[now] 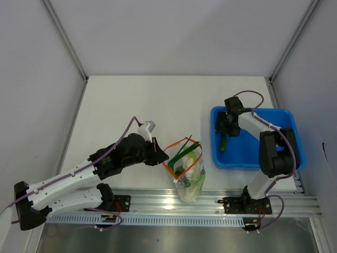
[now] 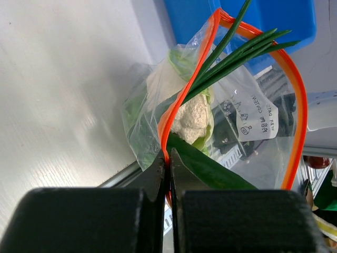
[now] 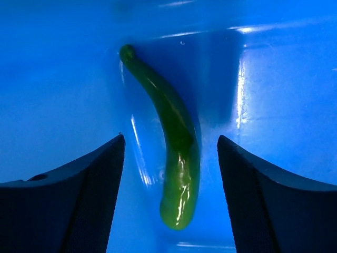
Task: Place the food in the zip-top bag and seal the zipper
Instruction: Pick up the fake vegetable from the bin.
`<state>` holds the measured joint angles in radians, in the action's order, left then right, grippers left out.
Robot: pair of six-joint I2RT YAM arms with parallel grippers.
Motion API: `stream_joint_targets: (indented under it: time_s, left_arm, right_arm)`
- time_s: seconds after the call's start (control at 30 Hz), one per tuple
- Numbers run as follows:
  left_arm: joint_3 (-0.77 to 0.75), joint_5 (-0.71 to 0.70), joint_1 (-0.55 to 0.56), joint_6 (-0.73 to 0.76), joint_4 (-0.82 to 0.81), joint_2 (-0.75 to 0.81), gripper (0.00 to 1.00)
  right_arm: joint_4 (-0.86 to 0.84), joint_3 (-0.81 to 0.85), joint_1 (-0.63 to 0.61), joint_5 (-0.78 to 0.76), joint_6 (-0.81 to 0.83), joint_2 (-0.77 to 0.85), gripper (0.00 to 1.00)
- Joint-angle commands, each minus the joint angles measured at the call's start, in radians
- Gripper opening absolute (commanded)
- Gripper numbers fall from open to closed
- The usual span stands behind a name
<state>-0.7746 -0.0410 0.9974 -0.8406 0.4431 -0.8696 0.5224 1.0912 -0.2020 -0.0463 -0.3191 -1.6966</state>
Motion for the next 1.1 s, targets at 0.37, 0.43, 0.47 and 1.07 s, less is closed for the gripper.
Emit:
stream_joint_targets:
  time_s: [0.37,0.43,0.47,1.07]
  left_arm:
    - [-0.034,0.007,-0.002,0.023,-0.040,0.015,0.01]
    - [-0.035,0.006,-0.002,0.020,-0.040,0.012,0.01]
    - [-0.034,0.006,-0.002,0.018,-0.040,0.012,0.00]
    - [-0.051,-0.008,-0.002,0.021,-0.035,0.006,0.01]
  right_arm:
    - [-0.098,-0.088,-0.039,-0.090,0.009,-0.037,0.34]
    - [-0.088,-0.090,-0.042,-0.108,0.006,-0.029,0.30]
    - [-0.084,-0.090,-0.042,-0.122,0.003,-0.012,0.27]
    - [0.272,0.064,-0.051,-0.156,-0.034,0.503,0.02]
